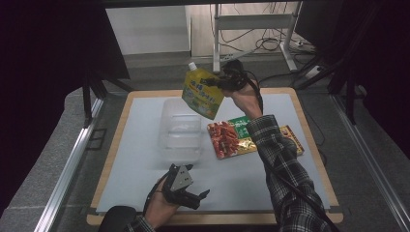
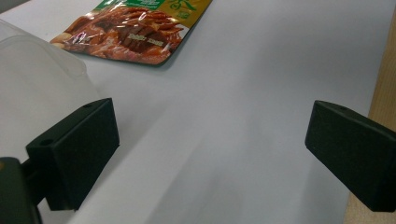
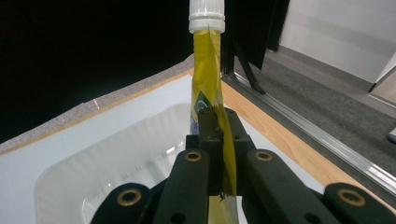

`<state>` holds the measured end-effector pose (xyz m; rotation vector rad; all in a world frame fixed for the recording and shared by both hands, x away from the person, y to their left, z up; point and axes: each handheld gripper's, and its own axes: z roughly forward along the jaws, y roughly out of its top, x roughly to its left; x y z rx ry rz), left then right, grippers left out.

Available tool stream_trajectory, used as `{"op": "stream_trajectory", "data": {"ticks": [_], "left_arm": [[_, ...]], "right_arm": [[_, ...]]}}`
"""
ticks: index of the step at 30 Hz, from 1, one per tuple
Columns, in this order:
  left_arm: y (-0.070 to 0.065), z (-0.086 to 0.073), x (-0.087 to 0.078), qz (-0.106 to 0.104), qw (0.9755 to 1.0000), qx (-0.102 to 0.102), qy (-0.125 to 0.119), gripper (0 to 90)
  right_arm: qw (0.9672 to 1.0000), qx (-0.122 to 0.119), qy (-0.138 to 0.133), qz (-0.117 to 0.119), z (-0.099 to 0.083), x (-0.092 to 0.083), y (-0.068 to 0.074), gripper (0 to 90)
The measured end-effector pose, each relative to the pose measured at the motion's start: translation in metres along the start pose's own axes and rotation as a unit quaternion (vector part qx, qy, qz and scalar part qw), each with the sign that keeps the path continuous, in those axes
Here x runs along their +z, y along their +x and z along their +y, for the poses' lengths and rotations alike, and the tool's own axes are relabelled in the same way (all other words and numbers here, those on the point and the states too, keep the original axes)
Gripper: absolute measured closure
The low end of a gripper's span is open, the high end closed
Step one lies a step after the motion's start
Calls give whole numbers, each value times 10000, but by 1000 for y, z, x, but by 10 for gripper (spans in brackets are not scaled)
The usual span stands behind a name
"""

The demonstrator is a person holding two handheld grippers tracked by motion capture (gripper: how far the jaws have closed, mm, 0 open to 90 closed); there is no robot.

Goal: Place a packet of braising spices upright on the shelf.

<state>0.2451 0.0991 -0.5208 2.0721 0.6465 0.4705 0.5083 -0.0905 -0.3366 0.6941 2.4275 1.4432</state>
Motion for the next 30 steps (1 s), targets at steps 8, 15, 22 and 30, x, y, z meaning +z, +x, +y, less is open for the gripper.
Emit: {"op": "stream_trajectory", "data": {"ticks": [8, 15, 22, 30], "left_arm": [[0, 0, 0, -54, 10000, -11, -16, 26], [0, 0, 0, -65, 10000, -14, -19, 26], [-1, 0, 0, -74, 10000, -10, -21, 26], [-1, 0, 0, -87, 10000, -6, -16, 26]], "right_arm": [[10000, -44, -32, 57, 9, 18, 6, 887], [9998, -138, 17, 128, 15, 37, 13, 887], [9996, -191, 148, 124, 14, 55, 17, 887], [9985, -300, 443, 94, 8, 75, 20, 886]]}}
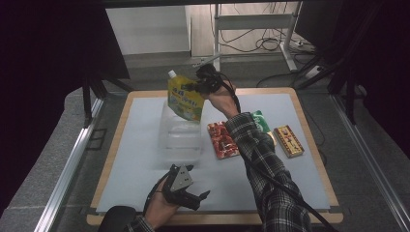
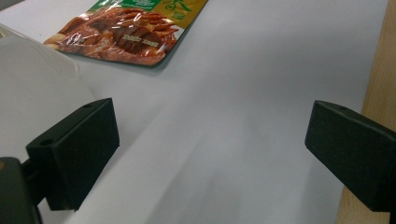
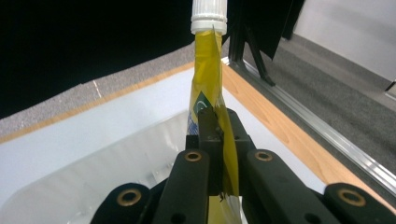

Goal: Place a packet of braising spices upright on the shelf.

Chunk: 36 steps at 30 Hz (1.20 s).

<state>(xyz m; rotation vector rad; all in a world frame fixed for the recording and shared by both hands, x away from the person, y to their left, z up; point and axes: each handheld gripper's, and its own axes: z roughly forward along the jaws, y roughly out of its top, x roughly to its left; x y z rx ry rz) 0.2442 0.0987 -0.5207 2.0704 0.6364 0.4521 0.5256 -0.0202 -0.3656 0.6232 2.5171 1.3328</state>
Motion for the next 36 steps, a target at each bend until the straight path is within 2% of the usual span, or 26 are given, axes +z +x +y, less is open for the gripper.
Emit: {"op": "stream_trajectory", "data": {"ticks": [6, 15, 26, 28, 29, 30, 33, 34, 35, 36], "left_arm": [[0, 0, 0, 4, 10000, 0, 18, 27], [-1, 0, 1, -9, 10000, 17, 38, 26], [-2, 0, 2, -24, 10000, 43, 50, 27], [-2, 0, 2, -26, 10000, 34, 46, 27], [-1, 0, 2, -18, 10000, 42, 68, 27], [-1, 0, 2, -18, 10000, 42, 68, 27], [-1, -1, 3, -22, 10000, 47, 83, 27], [-1, -1, 3, -24, 10000, 48, 82, 27], [-2, -1, 3, -23, 9999, 52, 86, 27], [-2, -1, 3, -23, 9999, 52, 86, 27]], "right_arm": [[9999, -2, 141, -1, -6, 12, 1, 887], [9996, 272, 56, 26, -15, 24, -4, 887], [9996, 280, 12, 46, -15, 32, 0, 878], [9997, 230, 102, -42, -13, 31, 1, 849], [9997, 169, 115, -98, -13, 31, 3, 760], [9997, 169, 115, -98, -13, 31, 3, 760], [9994, 55, 292, -175, -15, 32, 6, 617], [9992, -34, 281, -285, -16, 31, 7, 527], [9993, -15, 254, -278, -17, 31, 7, 490], [9993, -15, 254, -278, -17, 31, 7, 490]]}}
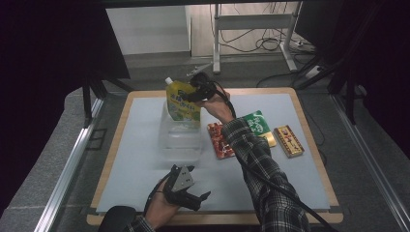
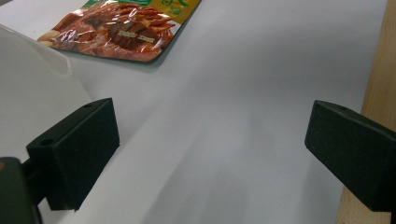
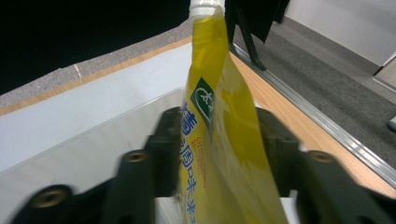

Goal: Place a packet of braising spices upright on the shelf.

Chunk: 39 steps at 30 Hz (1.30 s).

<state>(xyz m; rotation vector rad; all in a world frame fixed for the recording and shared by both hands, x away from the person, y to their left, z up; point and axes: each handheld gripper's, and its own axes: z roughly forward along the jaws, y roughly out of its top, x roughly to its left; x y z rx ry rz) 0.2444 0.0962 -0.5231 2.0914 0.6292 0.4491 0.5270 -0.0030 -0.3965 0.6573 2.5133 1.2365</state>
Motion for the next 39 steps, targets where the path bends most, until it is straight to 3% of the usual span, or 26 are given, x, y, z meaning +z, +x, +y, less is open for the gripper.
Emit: {"op": "stream_trajectory", "data": {"ticks": [3, 6, 7, 12, 20, 26, 34, 39], "left_arm": [[0, 0, 0, -5, 10000, 3, 7, 27], [0, 0, 1, -9, 10000, -1, 10, 27], [0, 0, 1, -11, 10000, -4, 8, 27], [0, -1, 1, -9, 10000, -10, 10, 27], [0, -1, 2, 4, 10000, 15, 47, 28], [-1, -1, 2, 17, 10000, 50, 61, 28], [-2, -1, 3, -16, 9999, 139, 54, 28], [-3, -1, 3, -7, 9998, 166, 58, 28]], "right_arm": [[10000, -45, -16, -48, -1, -4, 1, 352], [10000, -81, -22, -31, -1, -7, 0, 295], [9999, -31, -100, 85, -2, -10, 0, 250], [9995, 91, -159, 255, -6, -15, 0, 201], [9998, -90, -43, 191, -11, -26, 4, 77], [9998, -141, -10, 136, -18, -32, 7, 37], [9996, -89, 96, 238, -32, -48, 6, 12], [9993, -248, 143, 241, -41, -56, 6, 12]]}}
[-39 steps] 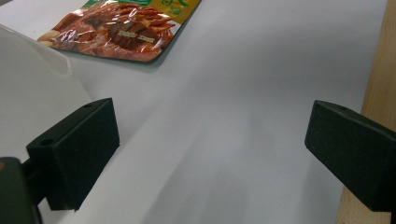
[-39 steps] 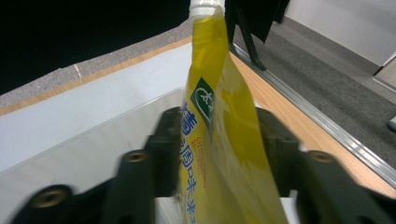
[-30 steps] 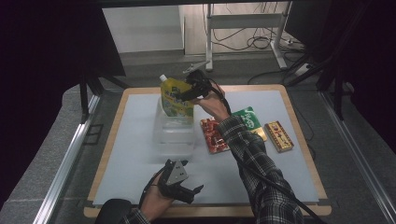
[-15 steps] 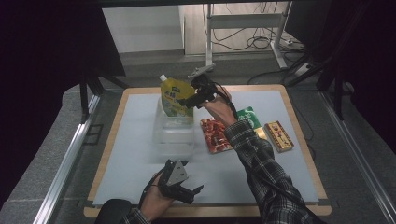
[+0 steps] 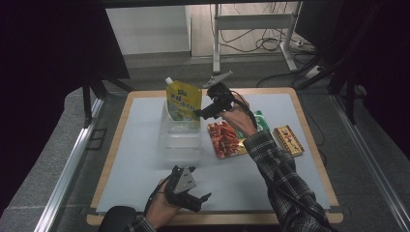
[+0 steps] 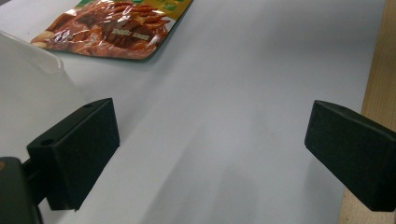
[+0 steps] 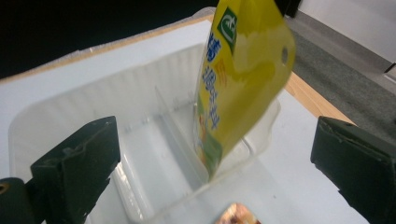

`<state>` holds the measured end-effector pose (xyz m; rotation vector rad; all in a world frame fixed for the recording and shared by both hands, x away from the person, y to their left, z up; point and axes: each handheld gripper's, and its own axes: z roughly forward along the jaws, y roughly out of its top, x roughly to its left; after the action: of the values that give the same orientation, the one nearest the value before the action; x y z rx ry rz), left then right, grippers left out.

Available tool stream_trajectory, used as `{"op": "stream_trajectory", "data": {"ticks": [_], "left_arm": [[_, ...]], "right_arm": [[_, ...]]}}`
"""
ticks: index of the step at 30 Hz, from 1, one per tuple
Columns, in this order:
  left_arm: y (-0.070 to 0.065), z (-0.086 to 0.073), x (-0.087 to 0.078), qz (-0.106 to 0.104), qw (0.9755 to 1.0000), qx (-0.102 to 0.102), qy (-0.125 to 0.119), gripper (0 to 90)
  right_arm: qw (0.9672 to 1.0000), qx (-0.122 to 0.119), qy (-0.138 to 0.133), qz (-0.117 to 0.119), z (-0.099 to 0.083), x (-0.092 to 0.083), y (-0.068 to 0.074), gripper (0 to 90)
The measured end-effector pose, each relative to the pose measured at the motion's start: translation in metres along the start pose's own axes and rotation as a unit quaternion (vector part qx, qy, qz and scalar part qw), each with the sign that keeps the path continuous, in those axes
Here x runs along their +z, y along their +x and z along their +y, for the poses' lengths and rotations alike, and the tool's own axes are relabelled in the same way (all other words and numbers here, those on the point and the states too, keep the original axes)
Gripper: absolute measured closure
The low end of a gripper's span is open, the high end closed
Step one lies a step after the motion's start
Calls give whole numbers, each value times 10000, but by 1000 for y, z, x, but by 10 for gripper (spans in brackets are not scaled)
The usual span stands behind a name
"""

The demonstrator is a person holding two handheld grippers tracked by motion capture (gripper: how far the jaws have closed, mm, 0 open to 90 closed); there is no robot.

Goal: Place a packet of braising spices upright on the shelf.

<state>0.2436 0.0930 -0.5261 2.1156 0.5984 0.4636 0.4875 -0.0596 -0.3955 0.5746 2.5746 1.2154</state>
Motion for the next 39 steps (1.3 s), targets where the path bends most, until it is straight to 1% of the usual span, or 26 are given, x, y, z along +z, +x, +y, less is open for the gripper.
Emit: {"op": "stream_trajectory", "data": {"ticks": [2, 4, 5, 6, 8, 12, 15, 16, 19, 22, 27, 29, 31, 35, 39], "left_arm": [[0, 0, 0, -7, 10000, -5, -12, 28], [0, 0, 0, -2, 10000, -5, -12, 28], [1, 0, 0, -4, 10000, -8, -13, 28], [1, 0, 0, -7, 10000, -9, -13, 28], [1, 0, 0, 2, 10000, -6, -12, 28], [0, 0, 0, 3, 10000, 5, -5, 28], [0, 0, 1, -5, 10000, 20, -9, 28], [0, 0, 1, -5, 10000, 21, -7, 28], [0, 0, 1, -2, 10000, 32, 0, 28], [0, 0, 1, -2, 10000, 29, -4, 28], [-1, 0, 1, -13, 10000, 13, -20, 27], [-1, 0, 2, -8, 10000, 9, -15, 28], [-1, 0, 2, -7, 10000, 10, -12, 28], [-1, 0, 2, -3, 10000, 22, -10, 28], [-1, 0, 2, 3, 10000, 45, 29, 28]], "right_arm": [[10000, -42, -57, 4, -5, -4, -1, 11], [10000, -25, -52, 22, -9, -8, -1, 11], [10000, 15, -33, 52, -14, -12, -2, 10], [10000, 15, -33, 52, -14, -12, -2, 10], [10000, 43, 3, 64, -19, -17, -3, 7], [10000, 63, 65, 8, -32, -26, -6, 0], [9998, 176, 36, -55, -40, -32, -7, 0], [9998, 180, 25, -95, -43, -36, -8, 0], [9998, 203, 17, -91, -47, -39, -7, 0], [9998, 162, 32, -149, -52, -43, -5, 0], [9998, 103, 59, -164, -58, -44, -2, 0], [9997, 157, 156, -136, -64, -46, 1, 0], [9996, 186, 150, -128, -66, -47, 2, 0], [9996, 246, 33, -106, -77, -52, 5, 0], [9993, 334, -38, -160, -88, -58, 6, 0]]}}
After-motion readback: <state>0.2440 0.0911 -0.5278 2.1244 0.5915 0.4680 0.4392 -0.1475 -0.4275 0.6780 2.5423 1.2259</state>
